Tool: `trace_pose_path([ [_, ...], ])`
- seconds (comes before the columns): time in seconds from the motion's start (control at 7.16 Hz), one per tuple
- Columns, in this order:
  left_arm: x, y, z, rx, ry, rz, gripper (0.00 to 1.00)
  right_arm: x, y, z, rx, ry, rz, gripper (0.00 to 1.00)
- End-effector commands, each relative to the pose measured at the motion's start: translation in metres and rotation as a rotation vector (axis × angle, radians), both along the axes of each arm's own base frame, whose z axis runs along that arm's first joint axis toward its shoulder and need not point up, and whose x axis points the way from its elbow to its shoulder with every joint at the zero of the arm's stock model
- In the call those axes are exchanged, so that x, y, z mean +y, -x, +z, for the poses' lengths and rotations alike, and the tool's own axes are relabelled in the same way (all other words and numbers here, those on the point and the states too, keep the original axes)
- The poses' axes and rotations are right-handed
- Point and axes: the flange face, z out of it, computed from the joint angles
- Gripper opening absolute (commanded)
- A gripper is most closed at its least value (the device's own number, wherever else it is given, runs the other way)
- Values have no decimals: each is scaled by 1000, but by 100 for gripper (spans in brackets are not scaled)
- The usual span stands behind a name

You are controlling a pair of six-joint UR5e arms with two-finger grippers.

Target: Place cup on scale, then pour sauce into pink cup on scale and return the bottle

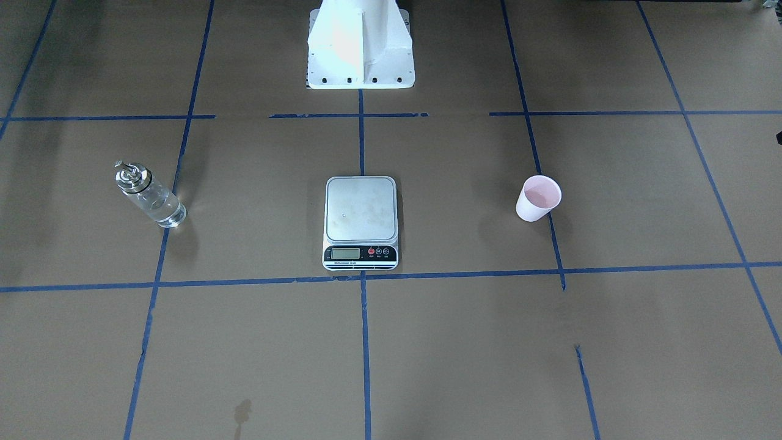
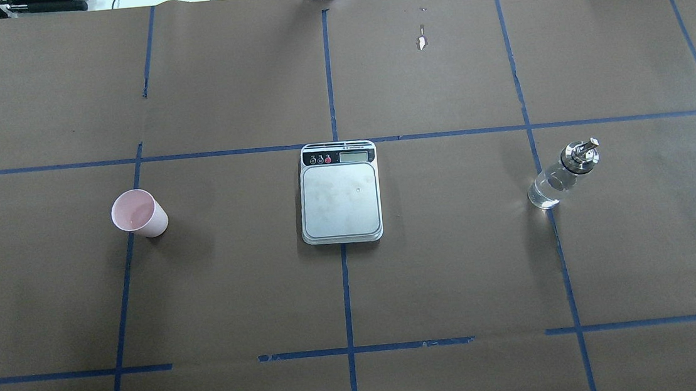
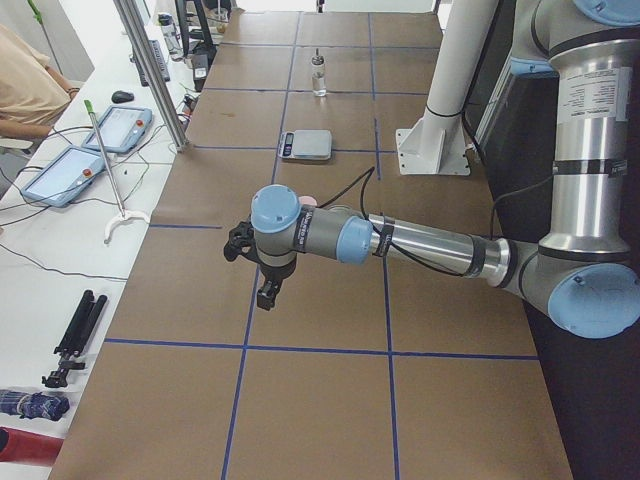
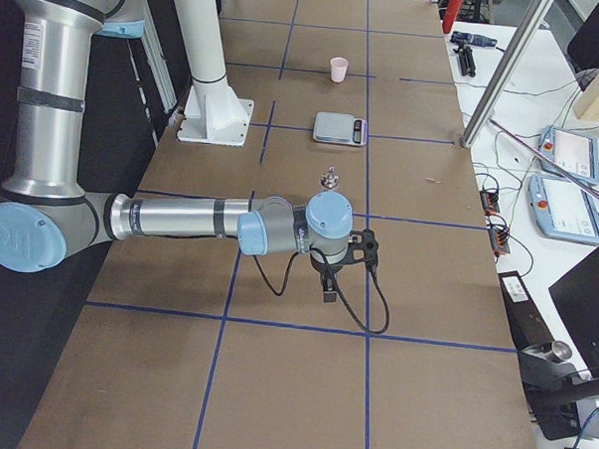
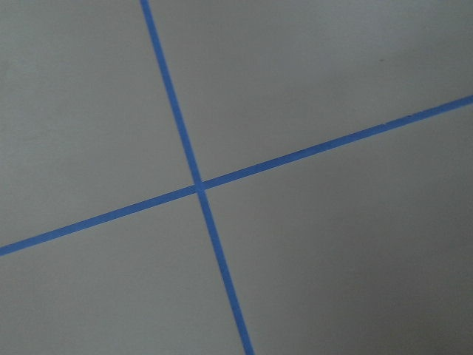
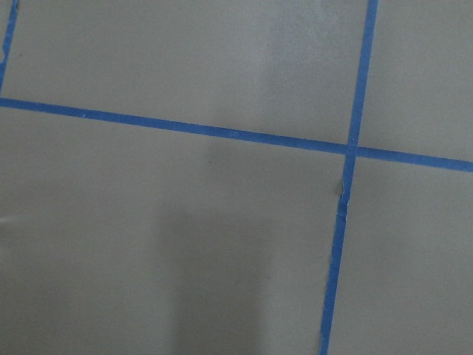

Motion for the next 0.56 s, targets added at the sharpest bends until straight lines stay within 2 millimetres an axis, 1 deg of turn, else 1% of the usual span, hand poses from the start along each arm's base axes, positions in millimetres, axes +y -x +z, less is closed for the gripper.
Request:
trace_pose_path([
  [0.0,7,-91,-53,97,130,-17,100,11,6,-6,-101,-85,-29,100],
  [0.14,19,-166,-72,94,186,-47,100,14,8,-7,-107,-118,-31,100],
  [0.28,7,-212,-95,41,169,-94,100,14,10,-8,-106,-122,-36,100],
  [0.42,5,-247,-115,58,201,-87,100,13,13,-9,-105,-123,-43,100],
])
